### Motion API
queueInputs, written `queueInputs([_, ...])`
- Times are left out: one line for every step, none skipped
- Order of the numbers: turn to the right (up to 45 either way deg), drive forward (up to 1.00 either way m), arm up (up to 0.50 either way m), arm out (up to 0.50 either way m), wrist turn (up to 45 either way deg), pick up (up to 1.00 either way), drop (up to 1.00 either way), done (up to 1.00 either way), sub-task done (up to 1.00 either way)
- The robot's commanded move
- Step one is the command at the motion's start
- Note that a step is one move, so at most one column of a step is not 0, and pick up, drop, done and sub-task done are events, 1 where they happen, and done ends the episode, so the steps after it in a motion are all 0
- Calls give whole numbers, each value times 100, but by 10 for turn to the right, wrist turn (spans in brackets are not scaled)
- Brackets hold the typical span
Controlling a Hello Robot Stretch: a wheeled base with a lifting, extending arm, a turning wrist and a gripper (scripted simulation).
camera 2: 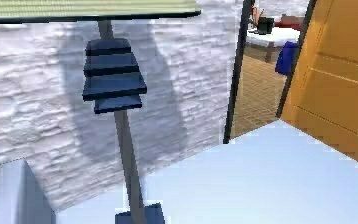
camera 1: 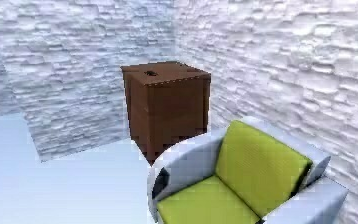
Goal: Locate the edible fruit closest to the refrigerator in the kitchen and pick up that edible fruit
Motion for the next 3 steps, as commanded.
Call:
queueInputs([450, 0, 0, 0, 0, 0, 0, 0, 0])
queueInputs([450, 0, 0, 0, 0, 0, 0, 0, 0])
queueInputs([450, 0, 0, 0, 0, 0, 0, 0, 0])
